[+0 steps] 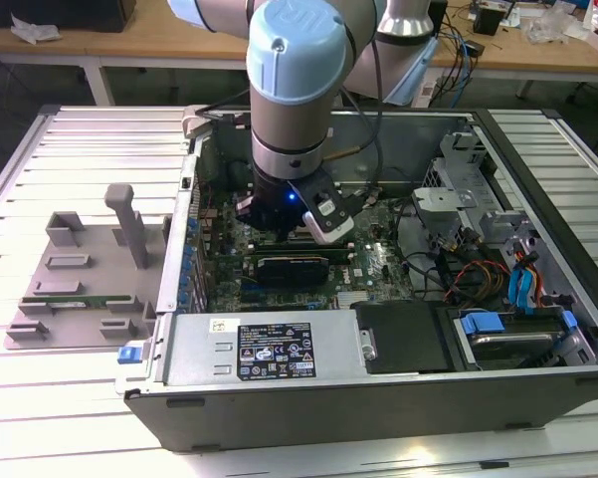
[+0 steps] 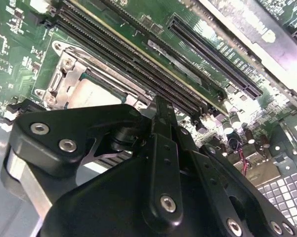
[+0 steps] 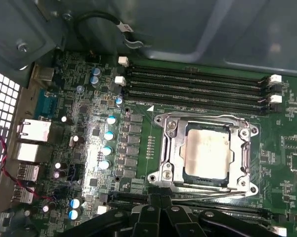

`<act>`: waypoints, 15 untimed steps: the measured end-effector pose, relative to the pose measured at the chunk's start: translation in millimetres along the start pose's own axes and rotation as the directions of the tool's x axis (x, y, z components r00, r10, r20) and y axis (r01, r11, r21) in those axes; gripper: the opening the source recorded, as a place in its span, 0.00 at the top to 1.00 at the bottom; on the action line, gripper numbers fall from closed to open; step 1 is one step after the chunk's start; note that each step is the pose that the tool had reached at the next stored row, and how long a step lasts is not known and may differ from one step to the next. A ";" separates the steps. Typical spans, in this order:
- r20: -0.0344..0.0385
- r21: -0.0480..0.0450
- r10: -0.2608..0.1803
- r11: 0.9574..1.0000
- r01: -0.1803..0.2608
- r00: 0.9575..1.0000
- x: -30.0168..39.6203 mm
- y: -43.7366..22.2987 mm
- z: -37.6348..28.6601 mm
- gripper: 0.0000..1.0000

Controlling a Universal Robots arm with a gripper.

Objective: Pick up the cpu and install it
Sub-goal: 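Install the second cpu locking lever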

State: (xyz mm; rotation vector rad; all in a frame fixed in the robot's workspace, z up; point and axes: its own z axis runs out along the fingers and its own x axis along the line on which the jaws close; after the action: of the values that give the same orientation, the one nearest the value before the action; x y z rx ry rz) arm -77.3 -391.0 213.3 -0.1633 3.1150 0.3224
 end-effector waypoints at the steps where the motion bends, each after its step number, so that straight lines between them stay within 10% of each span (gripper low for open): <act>1: 0.001 -0.005 0.001 1.000 -0.001 1.000 0.0 -0.1 0.6 0.89; 15: 0.005 -0.049 0.004 0.999 -0.004 1.000 -0.8 -2.4 10.8 0.89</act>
State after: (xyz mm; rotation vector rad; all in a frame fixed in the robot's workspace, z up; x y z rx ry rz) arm -76.3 -391.0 202.2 -0.1558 3.1048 0.3983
